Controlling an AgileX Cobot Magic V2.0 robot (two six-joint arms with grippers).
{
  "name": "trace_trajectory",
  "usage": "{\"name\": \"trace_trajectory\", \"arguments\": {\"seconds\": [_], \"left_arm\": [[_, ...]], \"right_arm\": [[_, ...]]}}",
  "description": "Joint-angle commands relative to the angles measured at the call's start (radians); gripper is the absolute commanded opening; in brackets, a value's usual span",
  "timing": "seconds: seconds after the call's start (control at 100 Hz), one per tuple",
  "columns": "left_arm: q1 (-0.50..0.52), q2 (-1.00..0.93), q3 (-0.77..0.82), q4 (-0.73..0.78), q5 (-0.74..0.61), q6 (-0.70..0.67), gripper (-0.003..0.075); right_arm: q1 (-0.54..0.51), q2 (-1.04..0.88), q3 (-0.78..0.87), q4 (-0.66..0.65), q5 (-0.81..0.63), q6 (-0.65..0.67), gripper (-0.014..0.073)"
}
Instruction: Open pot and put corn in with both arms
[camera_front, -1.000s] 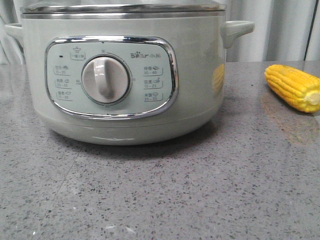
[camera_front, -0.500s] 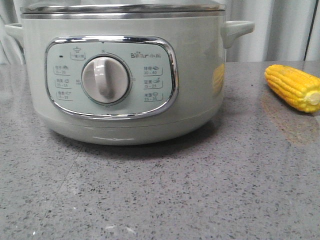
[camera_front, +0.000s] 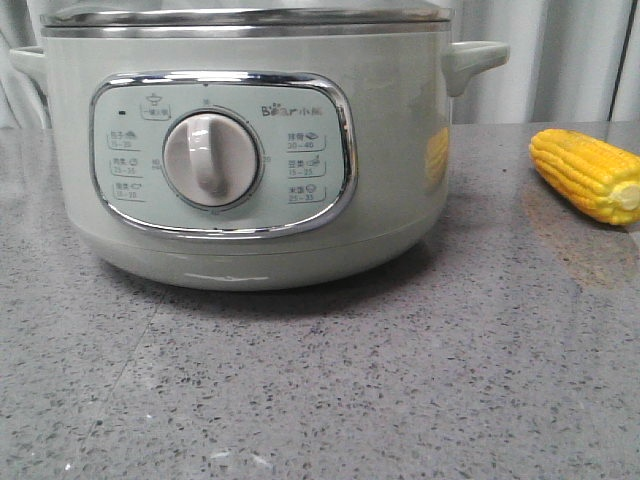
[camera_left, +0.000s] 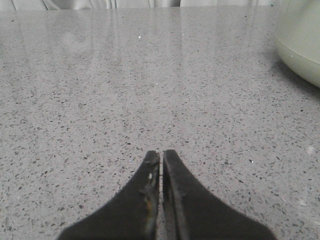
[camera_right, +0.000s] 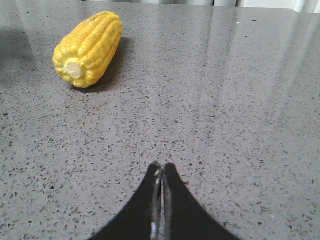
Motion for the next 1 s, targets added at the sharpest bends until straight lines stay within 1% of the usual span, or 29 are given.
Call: {"name": "trace_trajectory", "arguments": {"seconds": [0.0, 0.09, 0.37, 0.71, 0.81, 0.9, 0.99], "left_arm": [[-0.009, -0.028, 0.023, 0.003, -0.082, -0.012, -0.0020], [-0.009, -0.028, 0.023, 0.003, -0.110, -0.012, -0.0020], [-0.009, -0.028, 0.023, 0.003, -0.201, -0.012, -0.0020], [-0.009, -0.028, 0.023, 0.003, -0.304, -0.012, -0.0020], [-0.009, -0.028, 0.023, 0.003, -0.392, -0.012, -0.0020], [-0.009, -0.028, 0.023, 0.001, -0.472, -0.012, -0.0020], [-0.009, -0.028, 0.021, -0.004, -0.540, -0.012, -0.0020]], "right_arm": [[-0.005, -0.015, 0.017, -0.056, -0.036, -0.010, -0.0064], [-0.005, -0.015, 0.017, -0.104, -0.036, -0.010, -0.0064], [-0.005, -0.015, 0.017, -0.121, -0.040, -0.010, -0.0064], [-0.005, -0.015, 0.017, -0.106, -0.194, -0.010, -0.0064], [-0.005, -0.015, 0.017, -0.028, -0.275, -0.010, -0.0064], [-0.005, -0.015, 0.017, -0.025, -0.337, -0.010, -0.0064], [-0.005, -0.015, 0.017, -0.023, -0.358, -0.010, -0.0064]]}}
